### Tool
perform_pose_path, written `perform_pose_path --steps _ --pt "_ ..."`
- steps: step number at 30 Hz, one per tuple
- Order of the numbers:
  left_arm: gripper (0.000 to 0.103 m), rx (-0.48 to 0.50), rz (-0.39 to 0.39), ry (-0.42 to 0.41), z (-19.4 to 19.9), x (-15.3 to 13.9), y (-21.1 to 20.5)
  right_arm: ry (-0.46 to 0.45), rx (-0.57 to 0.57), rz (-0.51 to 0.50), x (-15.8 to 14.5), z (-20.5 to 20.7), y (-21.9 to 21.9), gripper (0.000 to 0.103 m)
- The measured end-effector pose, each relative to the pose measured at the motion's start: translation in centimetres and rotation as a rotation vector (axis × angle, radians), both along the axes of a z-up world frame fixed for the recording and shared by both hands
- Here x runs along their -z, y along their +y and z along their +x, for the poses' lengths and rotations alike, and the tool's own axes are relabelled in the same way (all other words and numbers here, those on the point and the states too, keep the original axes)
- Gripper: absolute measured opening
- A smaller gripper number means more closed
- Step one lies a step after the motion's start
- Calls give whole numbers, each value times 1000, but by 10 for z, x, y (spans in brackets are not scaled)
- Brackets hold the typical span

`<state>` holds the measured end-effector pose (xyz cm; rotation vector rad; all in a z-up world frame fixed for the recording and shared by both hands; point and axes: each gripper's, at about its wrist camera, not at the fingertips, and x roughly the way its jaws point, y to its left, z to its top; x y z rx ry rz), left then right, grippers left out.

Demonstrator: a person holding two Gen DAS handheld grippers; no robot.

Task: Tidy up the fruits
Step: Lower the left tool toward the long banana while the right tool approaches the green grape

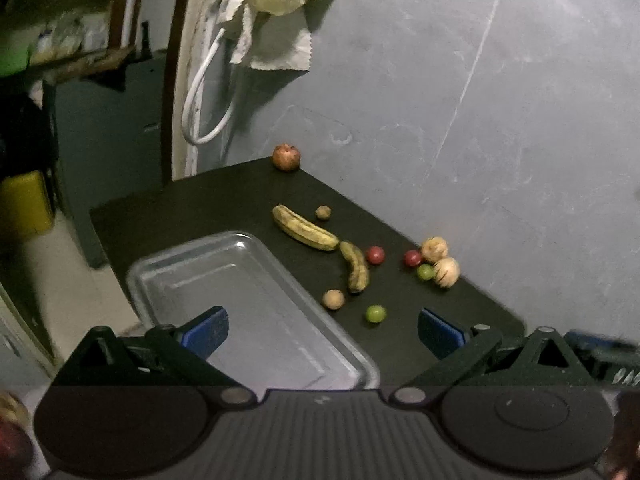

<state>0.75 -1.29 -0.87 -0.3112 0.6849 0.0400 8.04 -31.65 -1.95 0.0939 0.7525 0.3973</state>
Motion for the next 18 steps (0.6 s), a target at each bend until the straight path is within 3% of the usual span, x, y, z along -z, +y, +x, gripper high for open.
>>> perform_pose_path --steps 2,10,13,15,18 --pt "103 -24 -18 14 0 0 -5 7 -26 9 2 4 -5 102" --pt "103 -57 60 82 3 -5 -25 26 -93 51 7 17 -20 102" --pt "103 -89 38 15 0 -10 -24 30 -107 59 7 22 -19 102" --pt "103 -81 32 12 5 -13 -21 30 -111 63 8 24 -17 102" --pt "103 -46 108 32 19 -16 -19 38 -110 58 11 30 -11 102"
